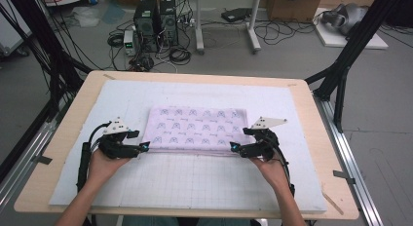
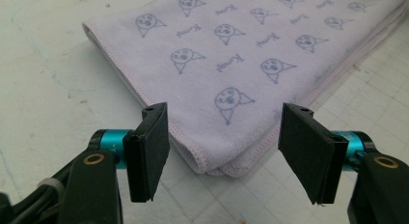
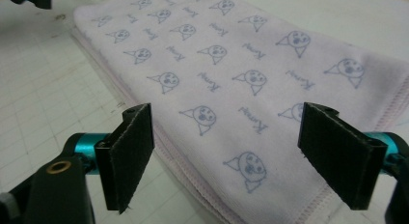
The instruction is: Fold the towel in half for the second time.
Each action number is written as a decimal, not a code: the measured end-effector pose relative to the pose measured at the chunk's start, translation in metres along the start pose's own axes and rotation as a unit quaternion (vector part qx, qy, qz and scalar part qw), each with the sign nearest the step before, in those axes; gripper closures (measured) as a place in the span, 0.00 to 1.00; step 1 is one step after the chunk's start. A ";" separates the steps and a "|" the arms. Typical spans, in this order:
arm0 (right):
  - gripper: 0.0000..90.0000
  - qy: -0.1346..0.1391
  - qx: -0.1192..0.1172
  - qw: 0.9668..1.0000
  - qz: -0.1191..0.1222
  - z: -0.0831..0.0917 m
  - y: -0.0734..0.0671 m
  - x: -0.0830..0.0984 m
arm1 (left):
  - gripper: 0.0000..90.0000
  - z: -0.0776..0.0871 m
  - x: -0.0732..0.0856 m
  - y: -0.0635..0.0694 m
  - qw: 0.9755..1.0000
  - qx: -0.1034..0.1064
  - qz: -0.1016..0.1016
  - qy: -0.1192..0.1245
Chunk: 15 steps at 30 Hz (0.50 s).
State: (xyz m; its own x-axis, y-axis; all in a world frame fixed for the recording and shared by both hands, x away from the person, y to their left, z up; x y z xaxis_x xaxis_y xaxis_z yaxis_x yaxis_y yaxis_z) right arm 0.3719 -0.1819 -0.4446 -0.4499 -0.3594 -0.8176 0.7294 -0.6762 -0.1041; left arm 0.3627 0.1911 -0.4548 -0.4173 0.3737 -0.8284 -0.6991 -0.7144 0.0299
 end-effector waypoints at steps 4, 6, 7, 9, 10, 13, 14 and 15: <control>0.16 -0.006 0.011 1.000 0.010 0.001 -0.004 -0.001 | 0.32 0.006 0.002 0.002 1.000 0.000 0.010 0.006; 0.13 -0.006 0.005 1.000 0.007 0.004 -0.005 -0.001 | 0.28 0.008 0.003 0.003 1.000 0.003 0.017 0.009; 0.13 -0.007 0.004 1.000 0.005 0.004 -0.006 -0.001 | 0.28 0.009 0.003 0.004 1.000 0.004 0.016 0.010; 0.13 -0.007 0.004 1.000 0.007 0.007 -0.006 0.000 | 0.25 0.011 0.004 0.006 1.000 0.000 0.016 0.013; 0.13 -0.008 0.004 1.000 0.013 0.008 -0.007 0.001 | 0.23 0.012 0.004 0.006 1.000 0.000 0.016 0.011; 0.13 -0.001 -0.002 1.000 0.009 0.013 -0.009 0.002 | 0.20 0.014 0.005 0.007 1.000 -0.003 0.013 0.012; 0.13 -0.001 0.000 1.000 0.012 0.015 -0.008 0.003 | 0.19 0.014 0.005 0.008 1.000 -0.002 0.016 0.012; 0.13 -0.001 0.000 1.000 0.012 0.017 -0.009 0.004 | 0.19 0.015 0.005 0.008 1.000 0.000 0.016 0.011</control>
Point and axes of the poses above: each handheld gripper's, and its own axes: z roughly backward along the jaws, x roughly out of its underside, y roughly to its right, the point moved 7 cm from there along -z, roughly forward along the jaws, and after that the axes turned 1 degree about -z, right-handed, at the moved point
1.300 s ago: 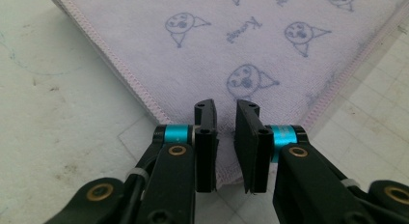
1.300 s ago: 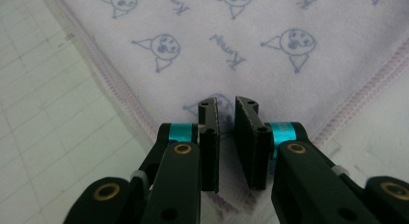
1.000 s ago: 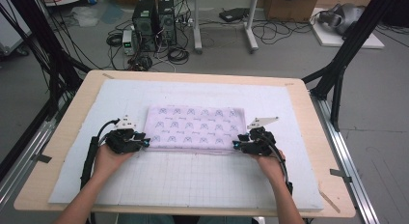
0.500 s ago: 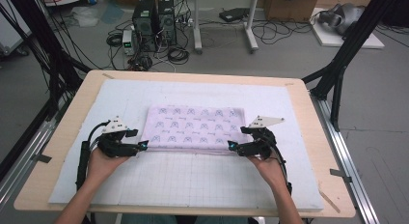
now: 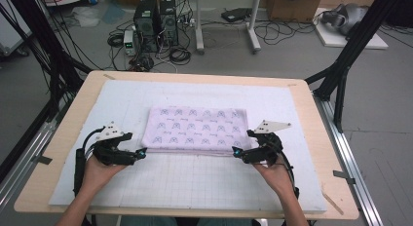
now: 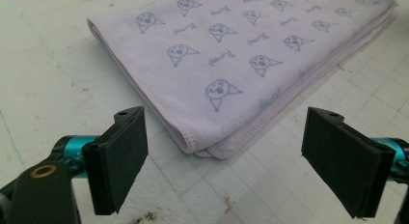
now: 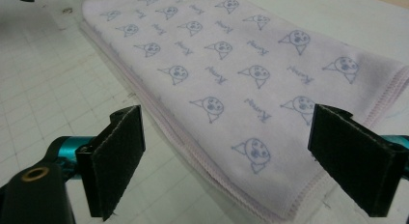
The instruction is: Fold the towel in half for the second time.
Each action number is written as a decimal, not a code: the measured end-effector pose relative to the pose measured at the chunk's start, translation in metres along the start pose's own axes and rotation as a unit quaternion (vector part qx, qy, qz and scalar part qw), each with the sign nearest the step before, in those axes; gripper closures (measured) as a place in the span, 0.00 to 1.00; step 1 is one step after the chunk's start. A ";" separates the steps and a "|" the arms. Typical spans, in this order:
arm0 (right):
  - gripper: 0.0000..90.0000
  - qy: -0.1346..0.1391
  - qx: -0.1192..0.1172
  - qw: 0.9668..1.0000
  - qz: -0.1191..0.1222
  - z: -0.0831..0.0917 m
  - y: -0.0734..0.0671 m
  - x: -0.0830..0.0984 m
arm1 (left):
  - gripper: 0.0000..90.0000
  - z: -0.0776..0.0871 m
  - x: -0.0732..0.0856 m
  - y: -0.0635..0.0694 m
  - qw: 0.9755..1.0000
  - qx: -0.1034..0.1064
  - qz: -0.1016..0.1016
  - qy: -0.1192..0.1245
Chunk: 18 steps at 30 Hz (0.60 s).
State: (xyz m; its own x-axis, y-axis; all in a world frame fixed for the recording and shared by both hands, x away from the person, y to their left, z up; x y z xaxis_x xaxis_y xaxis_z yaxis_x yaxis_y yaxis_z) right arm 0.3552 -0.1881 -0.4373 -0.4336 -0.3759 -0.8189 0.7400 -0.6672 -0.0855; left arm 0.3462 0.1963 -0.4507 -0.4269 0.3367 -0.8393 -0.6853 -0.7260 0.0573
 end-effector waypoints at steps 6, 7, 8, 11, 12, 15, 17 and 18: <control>0.13 0.006 0.000 1.000 0.000 0.009 -0.001 0.005 | 0.16 0.004 0.004 0.003 1.000 -0.002 -0.001 -0.002; 0.13 0.006 0.001 1.000 0.000 0.011 -0.001 0.007 | 0.15 0.005 0.004 0.003 1.000 -0.002 0.001 0.000; 0.13 0.006 0.003 1.000 -0.001 0.013 -0.002 0.008 | 0.14 0.006 0.004 0.003 1.000 -0.002 0.004 0.004; 0.13 0.011 0.002 1.000 -0.002 0.017 -0.001 0.010 | 0.14 0.010 0.003 0.004 1.000 -0.004 0.002 0.010; 0.13 0.013 0.003 1.000 0.000 0.019 -0.001 0.010 | 0.12 0.011 0.004 0.003 1.000 -0.005 0.005 0.010; 0.13 0.013 0.003 1.000 -0.003 0.024 -0.001 0.014 | 0.10 0.012 0.007 0.002 1.000 -0.005 0.008 0.007; 0.13 0.017 0.006 1.000 -0.005 0.026 -0.001 0.015 | 0.09 0.012 0.008 0.003 1.000 -0.003 0.010 0.005; 0.13 0.019 0.006 1.000 -0.006 0.027 -0.001 0.015 | 0.08 0.012 0.009 0.003 1.000 -0.004 0.011 0.005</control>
Point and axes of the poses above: each handheld gripper's, and its own axes: z roughly backward along the jaws, x roughly out of its underside, y roughly to its right, the point moved 7 cm from there along -z, roughly forward along the jaws, and after that the axes turned 1 degree about -z, right-handed, at the moved point
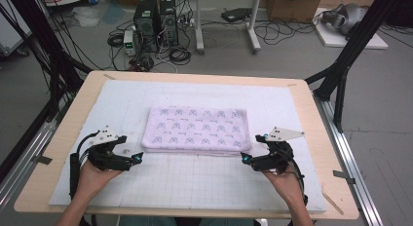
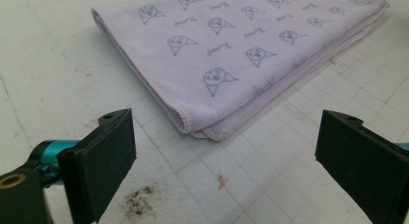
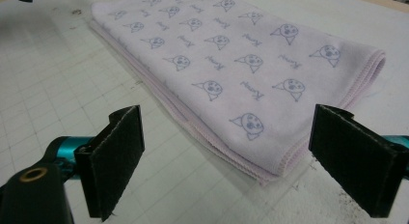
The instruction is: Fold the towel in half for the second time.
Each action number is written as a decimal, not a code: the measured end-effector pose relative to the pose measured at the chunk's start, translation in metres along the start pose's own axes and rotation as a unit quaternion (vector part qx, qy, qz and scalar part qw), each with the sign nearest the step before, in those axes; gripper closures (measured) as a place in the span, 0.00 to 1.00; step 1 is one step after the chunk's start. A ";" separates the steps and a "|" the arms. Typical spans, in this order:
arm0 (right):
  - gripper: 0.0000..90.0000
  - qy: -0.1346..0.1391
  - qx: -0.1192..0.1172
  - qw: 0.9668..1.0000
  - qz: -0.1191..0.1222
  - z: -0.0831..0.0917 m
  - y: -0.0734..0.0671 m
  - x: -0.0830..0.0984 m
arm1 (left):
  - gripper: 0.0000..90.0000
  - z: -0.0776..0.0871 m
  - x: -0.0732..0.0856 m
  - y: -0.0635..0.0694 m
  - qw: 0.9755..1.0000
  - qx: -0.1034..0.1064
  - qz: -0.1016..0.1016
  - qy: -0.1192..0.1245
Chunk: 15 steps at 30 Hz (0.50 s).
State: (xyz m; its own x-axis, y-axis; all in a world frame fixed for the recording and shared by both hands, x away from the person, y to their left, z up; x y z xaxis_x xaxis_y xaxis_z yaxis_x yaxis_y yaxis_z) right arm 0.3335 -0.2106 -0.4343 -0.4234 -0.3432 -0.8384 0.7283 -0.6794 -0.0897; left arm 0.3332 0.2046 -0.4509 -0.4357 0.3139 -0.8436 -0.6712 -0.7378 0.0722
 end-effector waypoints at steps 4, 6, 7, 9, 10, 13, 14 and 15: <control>0.13 0.004 0.002 1.000 0.002 0.005 -0.001 0.002 | 0.07 0.002 0.000 0.003 1.000 0.001 -0.003 0.002; 0.13 0.005 0.003 1.000 0.003 0.007 -0.001 0.002 | 0.07 0.003 0.001 0.005 1.000 0.004 -0.003 0.003; 0.13 0.006 0.003 1.000 0.002 0.009 -0.001 0.003 | 0.07 0.004 0.001 0.005 1.000 0.005 -0.005 0.004; 0.13 0.007 0.005 1.000 0.003 0.013 -0.002 0.004 | 0.07 0.006 0.002 0.006 1.000 0.005 -0.005 0.005; 0.13 0.007 0.007 1.000 0.004 0.014 -0.002 0.004 | 0.07 0.007 0.002 0.006 1.000 0.006 -0.003 0.006; 0.13 0.009 0.012 1.000 0.002 0.020 -0.002 0.008 | 0.07 0.010 0.004 0.007 1.000 0.007 -0.005 0.008; 0.13 0.010 0.013 1.000 0.002 0.022 -0.001 0.010 | 0.07 0.011 0.005 0.007 1.000 0.008 -0.004 0.008; 0.13 0.010 0.013 1.000 -0.002 0.023 -0.001 0.012 | 0.07 0.011 0.006 0.008 1.000 0.009 -0.005 0.009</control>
Point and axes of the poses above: each handheld gripper's, and its own axes: z roughly backward along the jaws, x roughly out of its underside, y roughly to its right, the point moved 7 cm from there along -z, roughly forward along the jaws, and after that the axes turned 1 degree about -z, right-handed, at the moved point
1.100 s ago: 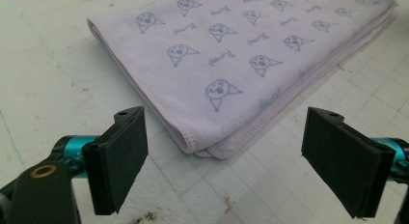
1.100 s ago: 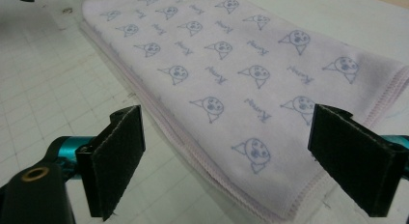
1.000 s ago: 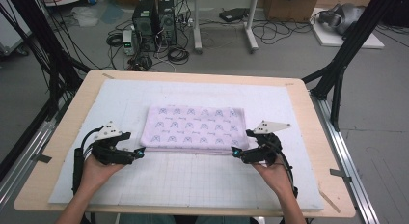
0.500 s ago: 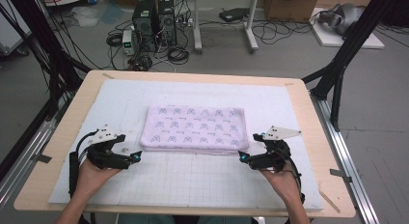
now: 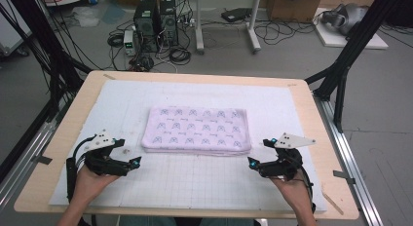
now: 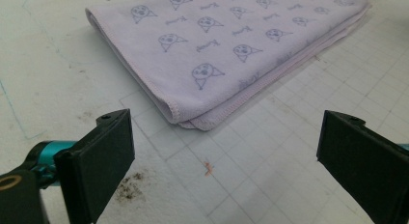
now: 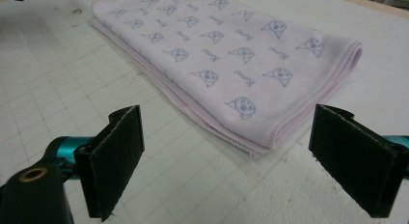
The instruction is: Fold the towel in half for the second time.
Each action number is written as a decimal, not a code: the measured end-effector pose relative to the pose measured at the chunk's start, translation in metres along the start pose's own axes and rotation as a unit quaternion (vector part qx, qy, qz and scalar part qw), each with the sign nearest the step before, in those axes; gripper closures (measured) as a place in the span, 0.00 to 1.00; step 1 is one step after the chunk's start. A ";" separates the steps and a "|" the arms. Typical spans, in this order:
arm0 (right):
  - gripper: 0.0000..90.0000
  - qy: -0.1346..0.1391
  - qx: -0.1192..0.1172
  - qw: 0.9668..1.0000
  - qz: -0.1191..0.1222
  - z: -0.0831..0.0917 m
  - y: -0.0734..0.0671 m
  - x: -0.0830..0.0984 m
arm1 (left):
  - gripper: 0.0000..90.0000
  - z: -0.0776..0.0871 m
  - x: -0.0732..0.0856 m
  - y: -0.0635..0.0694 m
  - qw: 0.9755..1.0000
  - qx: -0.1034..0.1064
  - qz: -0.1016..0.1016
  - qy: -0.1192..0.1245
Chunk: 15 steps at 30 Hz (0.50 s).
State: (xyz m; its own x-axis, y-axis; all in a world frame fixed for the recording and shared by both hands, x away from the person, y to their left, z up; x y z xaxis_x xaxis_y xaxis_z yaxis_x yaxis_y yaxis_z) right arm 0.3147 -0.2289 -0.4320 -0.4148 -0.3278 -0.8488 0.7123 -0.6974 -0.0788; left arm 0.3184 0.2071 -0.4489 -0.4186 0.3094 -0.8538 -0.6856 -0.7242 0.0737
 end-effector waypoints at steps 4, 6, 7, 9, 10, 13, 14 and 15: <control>0.13 0.003 0.003 1.000 -0.003 0.005 0.000 0.007 | 0.07 0.002 0.003 0.003 1.000 0.000 -0.001 0.000; 0.13 0.001 0.003 1.000 -0.004 0.006 -0.001 0.010 | 0.07 0.003 0.004 0.004 1.000 0.003 0.001 0.001; 0.13 0.002 0.003 1.000 -0.004 0.007 -0.002 0.011 | 0.07 0.004 0.004 0.004 1.000 0.001 -0.001 0.001; 0.13 0.000 0.004 1.000 -0.005 0.009 -0.003 0.014 | 0.07 0.006 0.005 0.005 1.000 0.001 -0.003 0.002; 0.13 0.000 0.005 1.000 -0.002 0.010 -0.004 0.015 | 0.07 0.007 0.005 0.005 1.000 0.000 -0.004 0.002; 0.13 0.004 0.006 1.000 -0.003 0.013 -0.005 0.018 | 0.07 0.009 0.007 0.004 1.000 0.001 0.001 0.002; 0.13 0.006 0.006 1.000 -0.002 0.013 -0.006 0.018 | 0.07 0.009 0.008 0.005 1.000 -0.001 0.000 0.002; 0.13 0.008 0.005 1.000 -0.001 0.014 -0.007 0.019 | 0.07 0.010 0.008 0.005 1.000 -0.001 -0.003 0.001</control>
State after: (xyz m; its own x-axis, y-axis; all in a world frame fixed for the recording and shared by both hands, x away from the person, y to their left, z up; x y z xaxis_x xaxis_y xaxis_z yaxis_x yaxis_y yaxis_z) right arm 0.2942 -0.2395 -0.4401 -0.4068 -0.3170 -0.8568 0.7064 -0.7038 -0.0749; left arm 0.3059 0.2120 -0.4505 -0.4142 0.3125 -0.8549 -0.6864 -0.7240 0.0679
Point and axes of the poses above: each handheld gripper's, and its own axes: z roughly backward along the jaws, x roughly out of its underside, y roughly to its right, the point moved 7 cm from there along -z, roughly forward along the jaws, and after that the axes turned 1 degree about -z, right-handed, at the moved point
